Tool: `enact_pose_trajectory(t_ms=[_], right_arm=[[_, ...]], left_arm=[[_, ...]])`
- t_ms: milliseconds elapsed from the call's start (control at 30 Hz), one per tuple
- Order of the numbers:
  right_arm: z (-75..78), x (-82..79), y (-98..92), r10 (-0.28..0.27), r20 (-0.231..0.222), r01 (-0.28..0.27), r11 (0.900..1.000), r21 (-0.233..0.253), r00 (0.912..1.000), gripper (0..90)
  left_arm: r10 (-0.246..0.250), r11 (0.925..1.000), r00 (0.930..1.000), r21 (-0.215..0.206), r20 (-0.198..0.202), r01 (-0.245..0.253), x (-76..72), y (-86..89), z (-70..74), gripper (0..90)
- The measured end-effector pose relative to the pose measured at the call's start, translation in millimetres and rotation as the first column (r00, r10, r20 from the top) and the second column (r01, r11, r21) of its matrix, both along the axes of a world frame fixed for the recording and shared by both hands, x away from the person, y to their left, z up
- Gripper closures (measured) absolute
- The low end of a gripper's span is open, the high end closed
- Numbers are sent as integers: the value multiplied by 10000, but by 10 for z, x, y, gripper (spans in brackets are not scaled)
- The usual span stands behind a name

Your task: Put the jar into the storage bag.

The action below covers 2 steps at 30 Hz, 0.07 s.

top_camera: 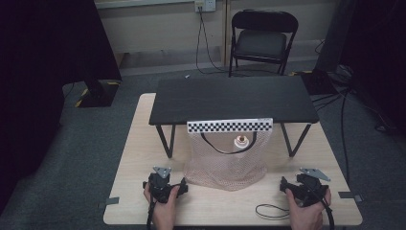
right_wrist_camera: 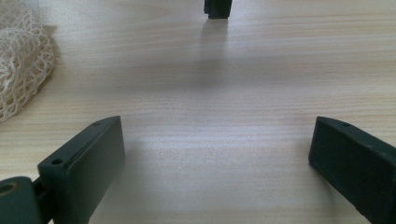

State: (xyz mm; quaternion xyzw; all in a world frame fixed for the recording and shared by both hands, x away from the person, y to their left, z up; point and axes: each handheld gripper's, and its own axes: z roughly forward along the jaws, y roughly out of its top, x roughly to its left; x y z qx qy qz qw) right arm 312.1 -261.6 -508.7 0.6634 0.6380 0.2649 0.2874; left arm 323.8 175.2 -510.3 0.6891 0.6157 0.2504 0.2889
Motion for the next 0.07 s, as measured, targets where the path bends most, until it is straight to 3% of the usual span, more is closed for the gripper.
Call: enact_pose_trajectory(t_ms=[67], right_arm=[[0, 1, 1, 6, -4, -6, 10000, 6, 10000, 26]], left_arm=[[-1, 10000, 10000, 0, 0, 1, 0, 0, 0, 2]])
